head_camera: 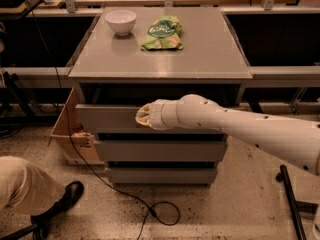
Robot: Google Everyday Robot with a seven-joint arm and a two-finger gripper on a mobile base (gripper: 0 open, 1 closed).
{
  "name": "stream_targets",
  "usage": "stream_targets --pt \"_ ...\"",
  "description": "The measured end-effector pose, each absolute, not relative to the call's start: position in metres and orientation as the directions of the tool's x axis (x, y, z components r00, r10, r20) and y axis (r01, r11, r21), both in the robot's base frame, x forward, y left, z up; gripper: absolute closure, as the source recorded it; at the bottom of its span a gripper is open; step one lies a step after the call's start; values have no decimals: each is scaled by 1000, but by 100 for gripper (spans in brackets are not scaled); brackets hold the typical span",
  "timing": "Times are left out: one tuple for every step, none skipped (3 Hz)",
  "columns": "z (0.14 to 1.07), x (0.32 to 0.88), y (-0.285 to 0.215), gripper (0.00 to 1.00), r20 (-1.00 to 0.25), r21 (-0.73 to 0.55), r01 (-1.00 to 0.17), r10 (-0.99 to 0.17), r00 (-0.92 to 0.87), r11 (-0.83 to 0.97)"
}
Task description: Close top drawer
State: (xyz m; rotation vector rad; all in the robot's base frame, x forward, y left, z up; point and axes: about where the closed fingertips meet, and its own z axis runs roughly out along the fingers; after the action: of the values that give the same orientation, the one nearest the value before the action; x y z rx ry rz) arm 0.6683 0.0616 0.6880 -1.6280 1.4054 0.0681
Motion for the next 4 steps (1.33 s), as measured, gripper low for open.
stream_targets --pt "684 674 68 100 -583 -612 -782 -734 347 117" --pt "684 702 84 100 -574 -665 -736 -719 392 130" --pt "692 699 79 100 -583 -654 -745 -716 385 131" --pt "705 678 63 100 -600 -615 -777 -718 351 134"
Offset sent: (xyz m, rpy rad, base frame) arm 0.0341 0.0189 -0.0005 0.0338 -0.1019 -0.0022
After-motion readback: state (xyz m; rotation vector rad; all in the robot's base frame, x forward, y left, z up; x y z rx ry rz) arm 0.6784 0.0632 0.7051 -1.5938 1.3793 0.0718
